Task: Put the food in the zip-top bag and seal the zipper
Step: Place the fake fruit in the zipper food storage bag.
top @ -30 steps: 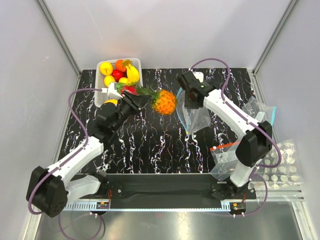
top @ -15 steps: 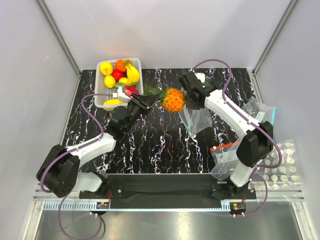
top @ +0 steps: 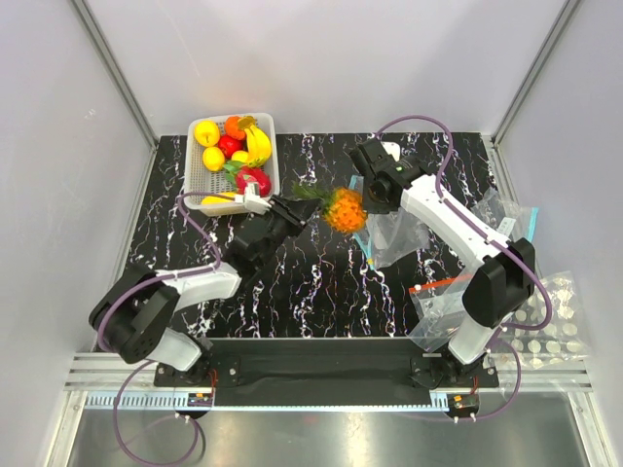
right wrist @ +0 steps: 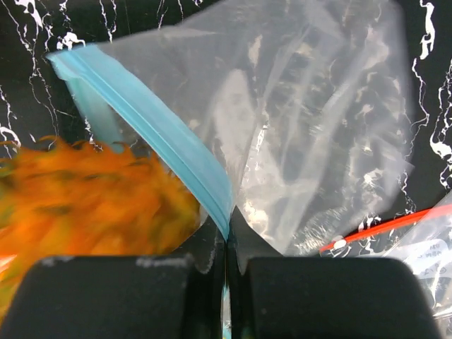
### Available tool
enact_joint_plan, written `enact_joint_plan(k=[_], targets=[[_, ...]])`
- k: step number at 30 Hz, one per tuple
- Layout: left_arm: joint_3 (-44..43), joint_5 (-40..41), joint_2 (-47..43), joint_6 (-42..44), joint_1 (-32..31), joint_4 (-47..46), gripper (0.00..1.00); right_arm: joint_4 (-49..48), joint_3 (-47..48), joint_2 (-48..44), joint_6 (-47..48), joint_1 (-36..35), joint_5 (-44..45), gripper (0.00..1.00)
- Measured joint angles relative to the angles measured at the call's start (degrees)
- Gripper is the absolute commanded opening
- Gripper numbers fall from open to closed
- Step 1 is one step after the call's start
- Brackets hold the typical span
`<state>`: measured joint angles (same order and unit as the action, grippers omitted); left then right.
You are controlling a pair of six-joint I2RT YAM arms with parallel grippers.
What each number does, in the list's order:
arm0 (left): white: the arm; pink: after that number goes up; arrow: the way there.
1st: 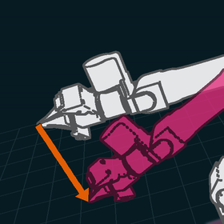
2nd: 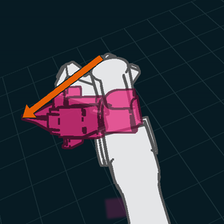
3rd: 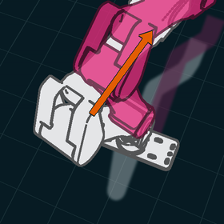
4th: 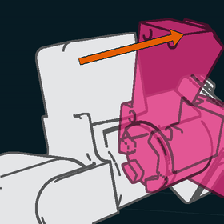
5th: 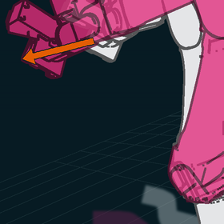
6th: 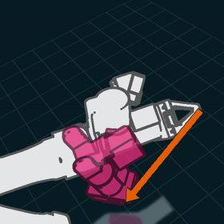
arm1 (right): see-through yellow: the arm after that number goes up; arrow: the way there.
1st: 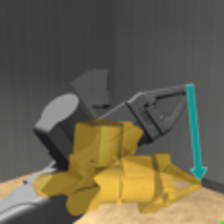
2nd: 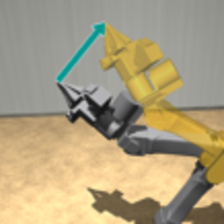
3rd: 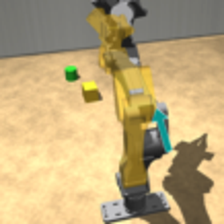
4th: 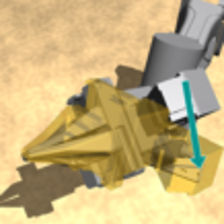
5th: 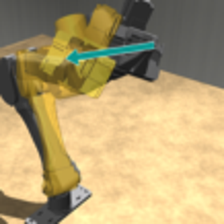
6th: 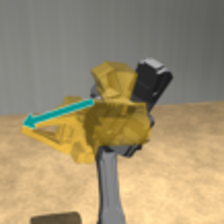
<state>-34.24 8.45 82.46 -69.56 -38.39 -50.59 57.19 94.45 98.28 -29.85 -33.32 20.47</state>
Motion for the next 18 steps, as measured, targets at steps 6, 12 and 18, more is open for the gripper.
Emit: enact_joint_plan(k=[6,12,18], targets=[[-0.07,1.77,2.43,2.75,-2.12,1.36,0.00,-0.09,0.00,-0.17,0.00,0.00,-0.66,0.00],[-2.75,7.52,0.83,9.86,-5.88,7.98,0.00,-0.28,0.00,-0.20,0.02,0.00,-1.64,0.00],[-7.04,14.95,-0.02,17.25,-9.94,14.12,0.00,-0.35,-1.05,-0.61,0.13,0.07,-1.92,0.00]])
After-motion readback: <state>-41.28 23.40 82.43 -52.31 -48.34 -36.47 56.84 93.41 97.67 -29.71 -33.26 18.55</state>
